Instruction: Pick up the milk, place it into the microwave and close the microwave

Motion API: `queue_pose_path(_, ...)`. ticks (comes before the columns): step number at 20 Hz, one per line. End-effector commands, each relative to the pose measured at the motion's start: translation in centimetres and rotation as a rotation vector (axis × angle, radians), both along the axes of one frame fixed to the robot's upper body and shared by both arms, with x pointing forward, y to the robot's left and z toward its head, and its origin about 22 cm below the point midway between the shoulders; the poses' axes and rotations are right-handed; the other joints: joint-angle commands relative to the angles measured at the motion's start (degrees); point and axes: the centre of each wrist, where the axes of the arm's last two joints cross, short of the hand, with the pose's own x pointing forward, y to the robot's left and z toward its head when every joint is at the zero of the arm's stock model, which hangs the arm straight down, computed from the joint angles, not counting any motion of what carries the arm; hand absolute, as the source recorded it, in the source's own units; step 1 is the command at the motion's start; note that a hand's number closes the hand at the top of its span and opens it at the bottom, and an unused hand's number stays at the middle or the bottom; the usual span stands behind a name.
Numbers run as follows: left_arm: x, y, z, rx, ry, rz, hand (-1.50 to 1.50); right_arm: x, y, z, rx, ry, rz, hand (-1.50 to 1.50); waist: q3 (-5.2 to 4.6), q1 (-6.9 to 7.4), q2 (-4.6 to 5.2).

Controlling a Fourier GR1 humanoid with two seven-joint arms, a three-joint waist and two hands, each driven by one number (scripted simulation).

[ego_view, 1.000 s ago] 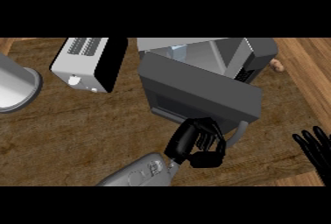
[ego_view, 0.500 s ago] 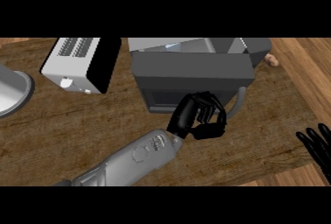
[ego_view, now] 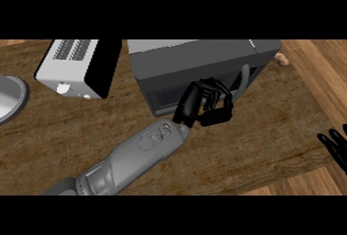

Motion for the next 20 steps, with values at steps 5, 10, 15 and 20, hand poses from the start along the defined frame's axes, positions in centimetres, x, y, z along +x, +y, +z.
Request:
queue_pose_path(5, 1.9, 0.5, 1.0, -0.078, 0.005, 0.046, 1.5, 0.3, 0.3, 1.1, 0.015, -0.006, 0.007, -1.5, 0.0, -0.71, 0.3)
queue_pose_path(10, 2.3, 0.9, 1.0, -0.133, 0.071, 0.084, 1.5, 0.5, 0.1, 1.5, 0.03, -0.026, 0.003, -1.5, 0.11, -1.75, 0.76)
queue_pose_path(15, 2.6, 1.5, 0.2, -0.135, 0.057, 0.125, 1.5, 0.6, 0.2, 2.3, 0.024, -0.037, 0.028, -1.5, 0.11, -1.11, 1.06)
queue_pose_path(20, 2.6, 1.5, 0.4, -0.166, 0.002, 0.145, 1.5, 0.8, 0.2, 3.0, 0.011, -0.051, 0.071, -1.5, 0.06, -0.75, 1.26)
